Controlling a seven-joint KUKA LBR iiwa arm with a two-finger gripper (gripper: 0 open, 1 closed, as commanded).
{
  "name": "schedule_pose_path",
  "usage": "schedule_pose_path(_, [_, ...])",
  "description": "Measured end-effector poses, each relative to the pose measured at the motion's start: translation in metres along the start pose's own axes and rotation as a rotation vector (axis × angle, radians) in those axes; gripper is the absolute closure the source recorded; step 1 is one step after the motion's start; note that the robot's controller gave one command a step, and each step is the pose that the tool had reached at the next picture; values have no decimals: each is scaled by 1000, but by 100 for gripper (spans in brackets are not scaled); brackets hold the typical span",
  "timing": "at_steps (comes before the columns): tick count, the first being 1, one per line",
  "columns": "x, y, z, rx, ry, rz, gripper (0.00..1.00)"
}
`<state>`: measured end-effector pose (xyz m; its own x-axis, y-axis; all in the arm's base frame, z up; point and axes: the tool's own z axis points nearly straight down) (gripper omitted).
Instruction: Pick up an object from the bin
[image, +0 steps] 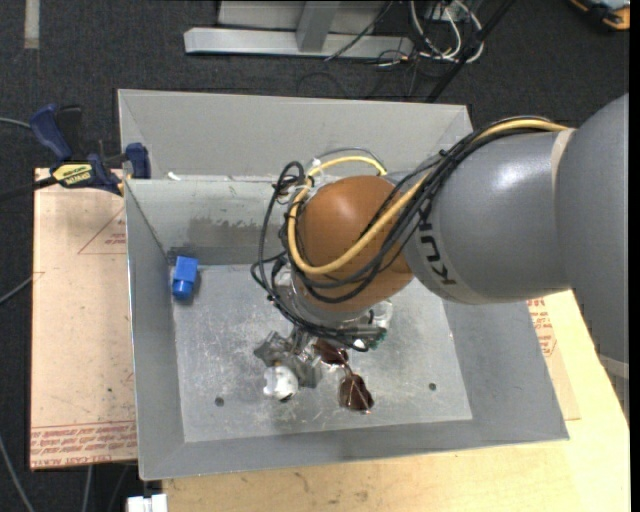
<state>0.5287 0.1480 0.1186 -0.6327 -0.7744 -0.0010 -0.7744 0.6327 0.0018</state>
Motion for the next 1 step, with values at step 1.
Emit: schedule_pose_path(1, [1, 1, -17, -2, 3, 0, 100])
